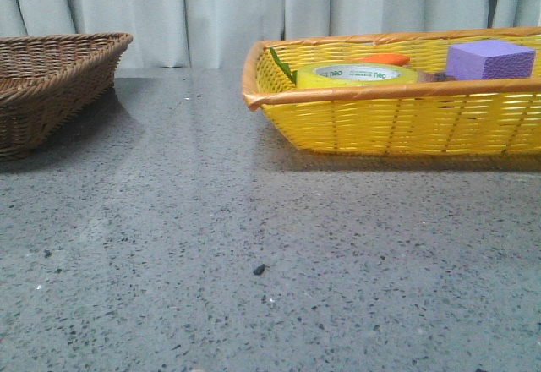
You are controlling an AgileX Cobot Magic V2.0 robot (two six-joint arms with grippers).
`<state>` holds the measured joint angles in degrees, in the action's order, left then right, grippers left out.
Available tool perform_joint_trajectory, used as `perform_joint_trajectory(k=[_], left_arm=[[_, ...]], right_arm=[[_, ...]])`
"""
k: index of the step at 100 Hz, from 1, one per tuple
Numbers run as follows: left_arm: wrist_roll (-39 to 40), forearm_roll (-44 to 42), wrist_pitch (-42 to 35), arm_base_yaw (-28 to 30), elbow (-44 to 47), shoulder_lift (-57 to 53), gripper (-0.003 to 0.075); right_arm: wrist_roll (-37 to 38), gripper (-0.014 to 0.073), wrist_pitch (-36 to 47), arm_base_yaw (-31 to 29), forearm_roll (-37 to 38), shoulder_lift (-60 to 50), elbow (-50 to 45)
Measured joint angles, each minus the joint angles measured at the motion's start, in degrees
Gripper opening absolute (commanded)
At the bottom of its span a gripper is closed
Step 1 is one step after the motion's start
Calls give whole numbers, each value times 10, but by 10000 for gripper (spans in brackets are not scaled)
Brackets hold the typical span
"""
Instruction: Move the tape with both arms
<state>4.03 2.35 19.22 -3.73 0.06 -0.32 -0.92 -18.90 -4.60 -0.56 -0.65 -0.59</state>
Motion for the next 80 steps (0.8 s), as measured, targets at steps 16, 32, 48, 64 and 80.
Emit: perform_joint_trajectory(k=[16, 32, 48, 64, 80], left_arm=[[0, 0, -19, 0, 0, 0, -21], [0, 0, -42, 0, 0, 0, -20], [0, 1, -58, 0, 0, 0, -21], [0, 1, -70, 0, 0, 0, -20], [0, 1, -74, 0, 0, 0, -20]], right_arm=[[0, -66, 0, 0, 0, 0, 0], [0, -66, 0, 0, 0, 0, 0], [0, -66, 0, 0, 0, 0, 0], [0, -66, 0, 0, 0, 0, 0], [0, -66, 0, 0, 0, 0, 0]])
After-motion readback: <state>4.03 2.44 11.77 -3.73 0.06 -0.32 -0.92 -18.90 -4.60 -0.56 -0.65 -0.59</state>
